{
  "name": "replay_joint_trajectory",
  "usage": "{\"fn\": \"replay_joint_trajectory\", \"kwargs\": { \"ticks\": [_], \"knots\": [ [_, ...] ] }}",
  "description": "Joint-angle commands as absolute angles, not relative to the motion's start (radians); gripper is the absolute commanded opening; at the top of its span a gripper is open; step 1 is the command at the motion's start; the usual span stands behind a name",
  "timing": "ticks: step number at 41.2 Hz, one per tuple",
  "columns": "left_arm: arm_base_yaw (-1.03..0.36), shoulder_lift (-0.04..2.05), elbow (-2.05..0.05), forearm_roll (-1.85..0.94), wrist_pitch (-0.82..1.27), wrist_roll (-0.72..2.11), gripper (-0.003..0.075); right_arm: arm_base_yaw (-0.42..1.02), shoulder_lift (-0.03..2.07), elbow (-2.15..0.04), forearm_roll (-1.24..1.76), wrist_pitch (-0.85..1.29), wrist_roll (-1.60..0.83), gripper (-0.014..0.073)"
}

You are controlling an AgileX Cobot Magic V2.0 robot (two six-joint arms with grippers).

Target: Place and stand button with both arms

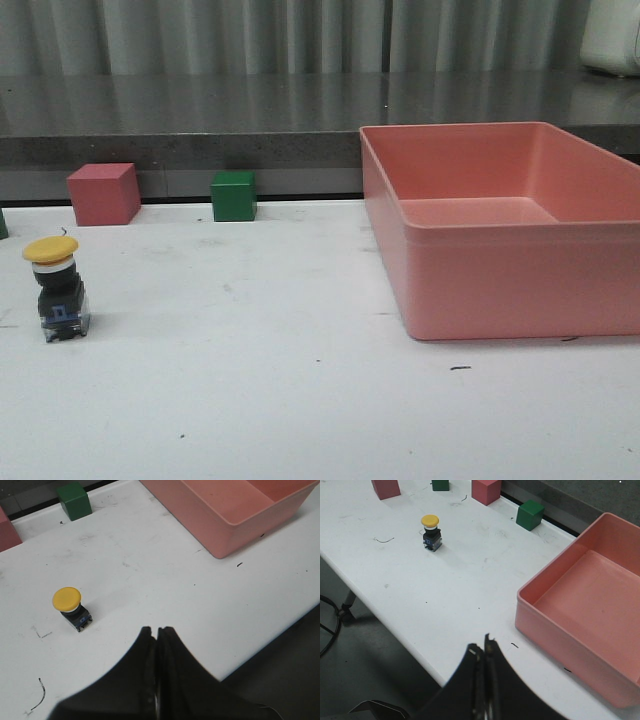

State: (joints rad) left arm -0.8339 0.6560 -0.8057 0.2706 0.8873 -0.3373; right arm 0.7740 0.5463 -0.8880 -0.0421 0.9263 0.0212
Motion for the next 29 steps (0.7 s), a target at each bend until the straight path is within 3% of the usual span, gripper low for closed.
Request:
{"fn": "replay_joint_trajectory", "kwargs": {
  "ticks": [1, 10, 19, 29],
  "knots": [
    [-0.840, 0.655, -0.833, 0.278, 0.815, -0.337, -0.0020, 0.772, 0.551, -0.909, -0.056, 0.853, 0.011, -0.0068],
    [-0.748, 0.638, -0.795, 0.271, 0.774, -0.337, -0.0020, 0.772, 0.551, -0.909, -0.056, 0.853, 0.011, -0.0068],
    [-0.416, 0.498, -0.588, 0.191, 0.507, -0.337, -0.0020, 0.772, 0.551, -0.909, -0.056, 0.853, 0.011, -0.0068],
    [-0.148, 0.203, -0.251, 0.048, 0.247, -0.337, -0.0020, 0.772, 0.551, -0.909, -0.056, 0.853, 0.011, -0.0068]
  ]
}}
